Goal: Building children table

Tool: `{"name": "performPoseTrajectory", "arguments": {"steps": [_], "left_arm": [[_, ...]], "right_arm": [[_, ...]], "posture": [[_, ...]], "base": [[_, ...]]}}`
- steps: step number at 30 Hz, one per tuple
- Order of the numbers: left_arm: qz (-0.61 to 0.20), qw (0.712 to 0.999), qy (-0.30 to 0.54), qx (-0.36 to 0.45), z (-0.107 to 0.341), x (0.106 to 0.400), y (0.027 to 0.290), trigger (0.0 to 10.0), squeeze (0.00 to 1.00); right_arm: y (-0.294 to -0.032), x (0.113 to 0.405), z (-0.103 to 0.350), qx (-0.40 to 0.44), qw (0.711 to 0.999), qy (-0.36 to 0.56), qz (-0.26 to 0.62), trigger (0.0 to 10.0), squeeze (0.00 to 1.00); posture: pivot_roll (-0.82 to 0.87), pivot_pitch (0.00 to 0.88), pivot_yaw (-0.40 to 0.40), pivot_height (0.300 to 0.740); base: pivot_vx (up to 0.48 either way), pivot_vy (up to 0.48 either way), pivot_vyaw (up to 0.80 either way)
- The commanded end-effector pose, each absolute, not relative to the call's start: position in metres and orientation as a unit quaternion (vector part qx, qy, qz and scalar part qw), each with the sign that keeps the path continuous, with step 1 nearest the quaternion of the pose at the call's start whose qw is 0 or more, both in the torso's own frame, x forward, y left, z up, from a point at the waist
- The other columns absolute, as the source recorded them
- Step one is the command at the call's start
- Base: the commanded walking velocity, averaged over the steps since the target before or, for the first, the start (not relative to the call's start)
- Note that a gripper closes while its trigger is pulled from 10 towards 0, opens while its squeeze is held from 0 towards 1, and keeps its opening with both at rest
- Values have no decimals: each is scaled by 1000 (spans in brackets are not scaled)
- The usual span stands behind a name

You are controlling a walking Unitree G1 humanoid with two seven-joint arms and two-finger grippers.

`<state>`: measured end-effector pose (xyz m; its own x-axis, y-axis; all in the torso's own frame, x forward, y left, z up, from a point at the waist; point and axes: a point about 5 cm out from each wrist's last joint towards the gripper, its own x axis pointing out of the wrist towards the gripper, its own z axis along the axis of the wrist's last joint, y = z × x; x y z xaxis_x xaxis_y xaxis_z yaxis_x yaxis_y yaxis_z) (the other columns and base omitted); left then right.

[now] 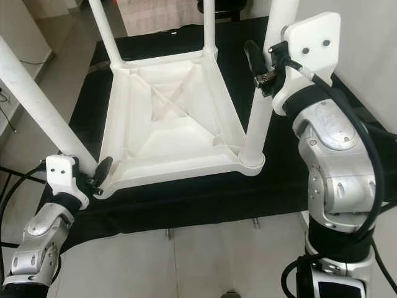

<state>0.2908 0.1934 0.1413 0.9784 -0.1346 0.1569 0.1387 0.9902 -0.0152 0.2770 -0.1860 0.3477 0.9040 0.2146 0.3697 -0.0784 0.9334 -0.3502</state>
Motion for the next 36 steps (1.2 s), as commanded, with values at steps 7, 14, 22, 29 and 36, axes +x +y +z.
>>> {"name": "performPoseTrajectory", "arguments": {"steps": [7,14,22,29,36], "left_arm": [[12,976,-211,48,232,300,249,0,0],[-21,942,-319,103,328,307,258,0,0],[-128,881,-427,160,459,308,225,902,0],[-202,863,-442,140,503,313,192,6941,0],[-284,853,-420,126,513,326,151,10000,1000]], "right_arm": [[-207,305,320,-109,989,-101,-3,10000,0],[-221,324,309,-34,996,-70,-54,10000,0],[-202,357,256,97,990,36,-98,10000,0],[-167,373,189,201,957,175,-111,10000,0],[-159,372,119,214,919,274,-186,10000,0]], "posture": [[-196,151,75,740],[-158,128,76,740],[-99,103,109,740],[-69,106,147,740],[-38,127,179,740]], "base": [[0,0,0],[0,0,0],[0,0,0],[0,0,0],[0,0,0]]}}
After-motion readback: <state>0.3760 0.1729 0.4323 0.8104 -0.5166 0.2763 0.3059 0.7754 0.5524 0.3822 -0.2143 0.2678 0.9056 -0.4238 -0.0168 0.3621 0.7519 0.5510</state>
